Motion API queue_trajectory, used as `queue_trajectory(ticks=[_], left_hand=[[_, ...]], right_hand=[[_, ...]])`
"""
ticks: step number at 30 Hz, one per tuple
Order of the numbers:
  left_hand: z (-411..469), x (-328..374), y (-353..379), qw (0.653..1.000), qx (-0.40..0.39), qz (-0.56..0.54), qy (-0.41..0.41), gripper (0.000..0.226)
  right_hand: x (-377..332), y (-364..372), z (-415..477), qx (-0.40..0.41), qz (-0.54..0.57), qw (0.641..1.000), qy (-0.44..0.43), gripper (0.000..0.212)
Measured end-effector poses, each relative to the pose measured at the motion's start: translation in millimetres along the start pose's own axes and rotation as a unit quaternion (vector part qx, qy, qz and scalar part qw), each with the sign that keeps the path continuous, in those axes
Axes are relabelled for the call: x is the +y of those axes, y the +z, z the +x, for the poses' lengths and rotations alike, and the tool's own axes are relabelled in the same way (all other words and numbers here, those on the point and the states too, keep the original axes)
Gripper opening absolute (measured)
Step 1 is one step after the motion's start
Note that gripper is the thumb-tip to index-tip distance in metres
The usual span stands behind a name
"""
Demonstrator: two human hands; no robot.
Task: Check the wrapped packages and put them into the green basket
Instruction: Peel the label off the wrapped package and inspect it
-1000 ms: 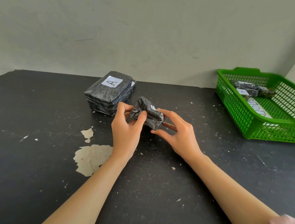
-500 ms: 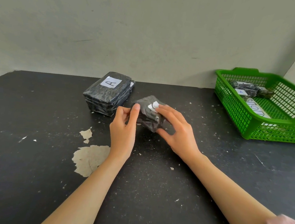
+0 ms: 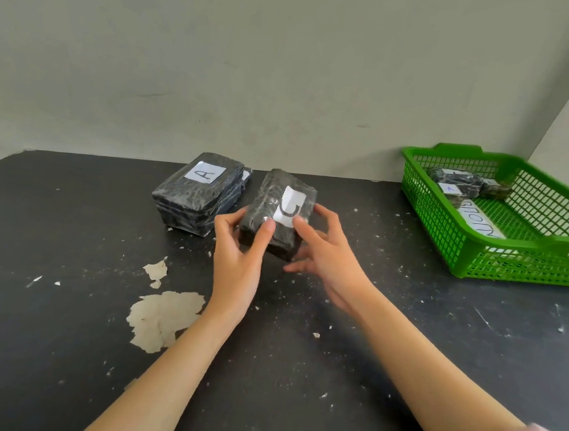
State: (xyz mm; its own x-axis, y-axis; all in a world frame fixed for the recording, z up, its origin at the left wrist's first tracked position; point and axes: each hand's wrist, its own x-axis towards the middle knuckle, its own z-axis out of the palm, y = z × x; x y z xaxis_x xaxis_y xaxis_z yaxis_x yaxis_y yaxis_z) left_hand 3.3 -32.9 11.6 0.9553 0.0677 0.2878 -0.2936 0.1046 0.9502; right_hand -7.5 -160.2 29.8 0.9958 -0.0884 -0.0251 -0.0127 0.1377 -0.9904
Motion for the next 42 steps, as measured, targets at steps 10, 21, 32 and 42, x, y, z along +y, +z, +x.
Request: queue_trajectory(ticks=[10, 21, 32, 42], left_hand=[[37, 49, 123, 0.967, -0.197, 0.152, 0.048, 0.044], [90, 2, 284, 0.925, -0.257, 0.273, -0.058, 0.079], [104, -35, 301, 0.94, -0.23, 0.217, -0.125, 0.062], [99, -41, 297, 0.962, -0.195, 0.148, -0.121, 0.063]], right_hand=[[-125, -166, 15, 0.228, -0.032, 0.966, -0.12, 0.02], [-126, -366, 35, 0.276, -0.488, 0.827, 0.04, 0.02], [-121, -371, 88, 0.1, -0.657, 0.747, 0.026, 0.055], [-112, -375, 108, 0.028, -0.694, 0.719, 0.02, 0.042]])
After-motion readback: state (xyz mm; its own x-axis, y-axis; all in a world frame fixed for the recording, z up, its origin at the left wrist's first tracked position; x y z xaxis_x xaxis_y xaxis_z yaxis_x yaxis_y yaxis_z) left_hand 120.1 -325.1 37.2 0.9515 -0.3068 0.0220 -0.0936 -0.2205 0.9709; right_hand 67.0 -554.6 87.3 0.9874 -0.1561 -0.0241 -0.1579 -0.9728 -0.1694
